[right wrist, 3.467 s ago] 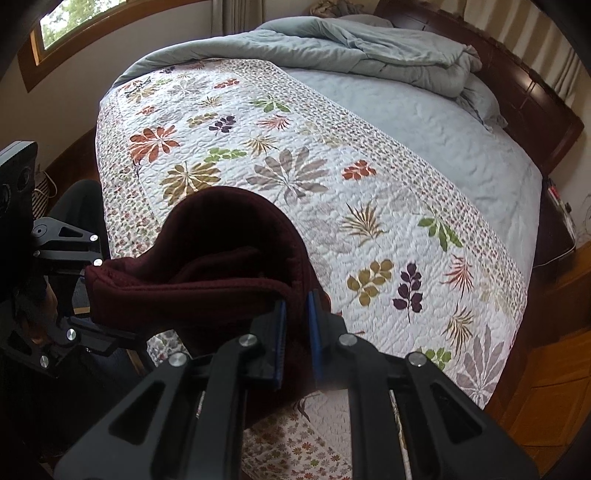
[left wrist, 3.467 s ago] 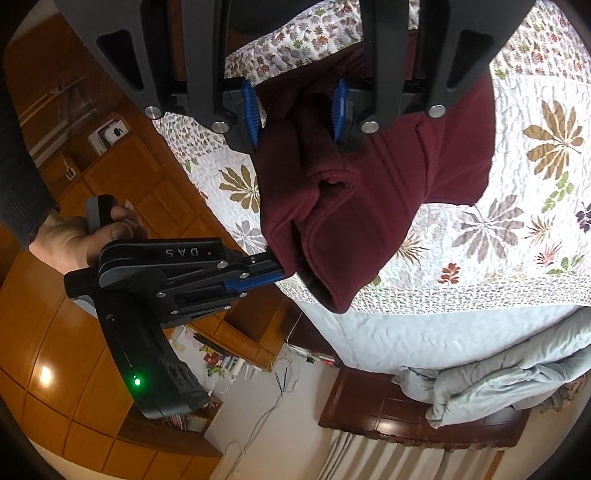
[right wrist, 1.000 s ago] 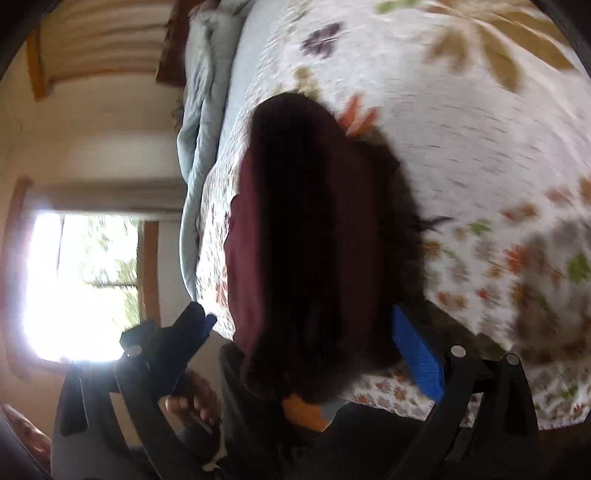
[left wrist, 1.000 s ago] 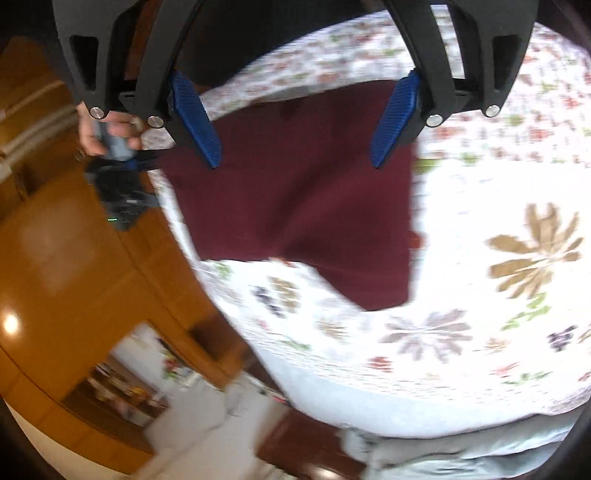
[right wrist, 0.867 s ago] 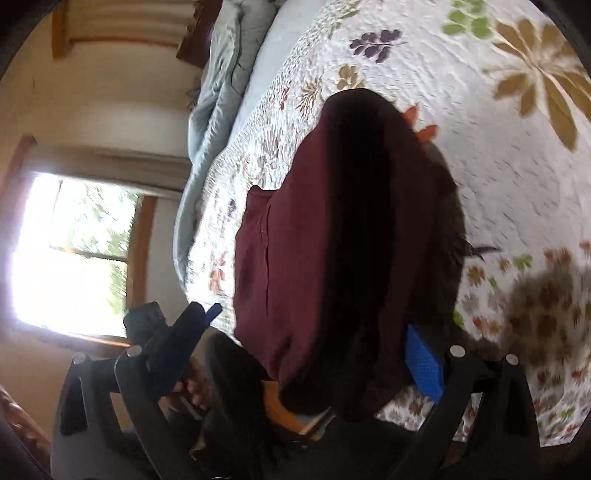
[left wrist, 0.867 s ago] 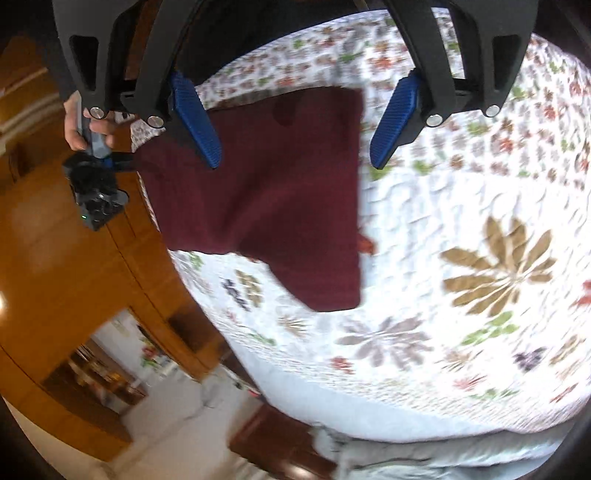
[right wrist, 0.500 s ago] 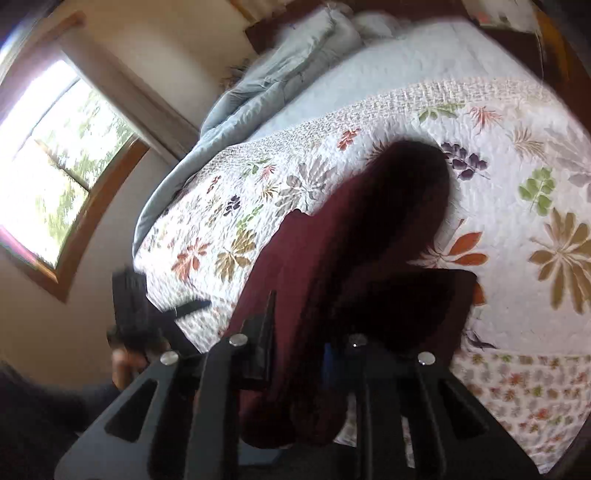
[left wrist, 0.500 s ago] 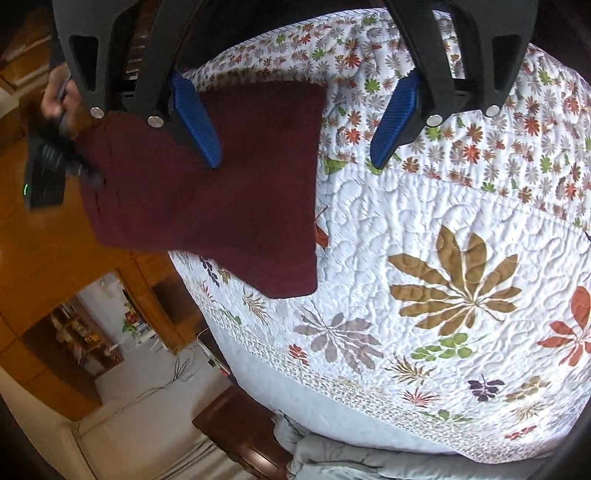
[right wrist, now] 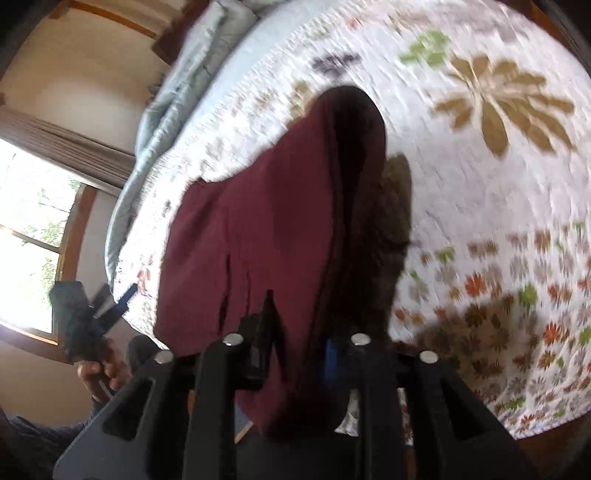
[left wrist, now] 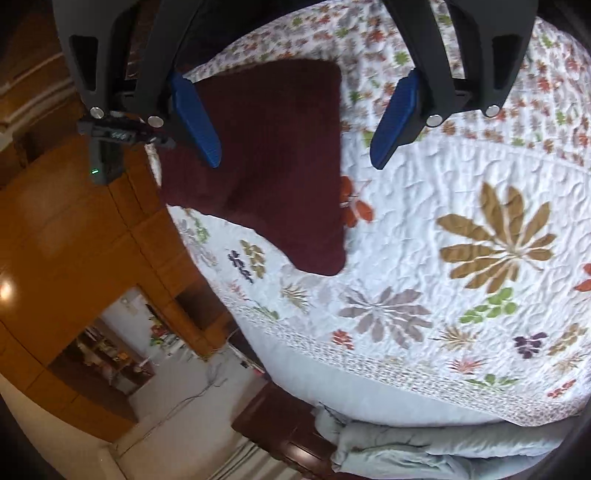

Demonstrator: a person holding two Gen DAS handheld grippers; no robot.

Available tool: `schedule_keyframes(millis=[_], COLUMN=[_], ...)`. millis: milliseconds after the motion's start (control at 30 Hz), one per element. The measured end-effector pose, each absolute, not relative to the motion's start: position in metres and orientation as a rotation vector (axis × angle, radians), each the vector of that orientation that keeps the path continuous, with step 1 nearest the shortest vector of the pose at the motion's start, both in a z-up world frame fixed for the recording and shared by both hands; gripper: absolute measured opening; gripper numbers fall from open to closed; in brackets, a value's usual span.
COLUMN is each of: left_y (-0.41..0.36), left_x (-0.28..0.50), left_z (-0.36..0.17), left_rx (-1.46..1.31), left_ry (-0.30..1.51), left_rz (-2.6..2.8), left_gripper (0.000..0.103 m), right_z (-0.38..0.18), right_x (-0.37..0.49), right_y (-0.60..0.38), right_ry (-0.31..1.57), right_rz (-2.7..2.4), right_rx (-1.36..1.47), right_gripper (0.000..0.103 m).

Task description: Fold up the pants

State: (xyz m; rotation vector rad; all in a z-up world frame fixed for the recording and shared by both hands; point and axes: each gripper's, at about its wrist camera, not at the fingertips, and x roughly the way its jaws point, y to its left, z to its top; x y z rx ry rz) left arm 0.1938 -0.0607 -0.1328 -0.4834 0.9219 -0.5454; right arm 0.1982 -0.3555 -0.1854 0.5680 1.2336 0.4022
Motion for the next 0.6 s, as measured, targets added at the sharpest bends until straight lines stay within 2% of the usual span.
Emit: schedule_keyframes(millis=[33,67,100,300,467,533,567,600], left_y=[-0.066,-0.070,-0.077,-0.109,-0.127,-0.131,-0.129,-0.125], left_x=[0.196,0.199,0.201,0.244,0.288,0.298,0.303,0.307], left_z=[-0.131,-0.129,-0.124,-0.122,-0.159,-0.180,-0.189,-0.204], left_rx=[-0.483,-0.481,-0.473,-0.601,-0.807,-0.782,-0.760,-0.767], left_ry=[0.920,0.913,0.900,0.939,1.079,1.111,1.111,1.124], left_rz=[-0.567,-0.590,-0.627,-0.883,-1.050,-1.011,-0.965,-0.935], left_gripper=[0.083,0.083,0.083,0.083,0.083,0.081,0.069,0.060], right_z=[-0.185,-0.181,-0.171,-0.121,-0.140,-0.162,-0.174,-0.187], right_x=[0.202,0.201,0.199,0.223,0.261,0.273,0.277,0.279], right_y=[-0.358,-0.362,-0.370,-0.389,-0.362,-0.364,-0.370,-0.378], right_ry=[1.243,1.239,1.202,0.977,1.000,1.049,1.060,1.066], right_rz=[0.395,0.387,0.360,0.369,0.571,0.574,0.568,0.562], right_rx=[0.576,0.593,0.603,0.676,0.750,0.770,0.781,0.806], right_gripper=[0.037,0.046,0.049,0.050,0.050,0.039,0.024,0.003])
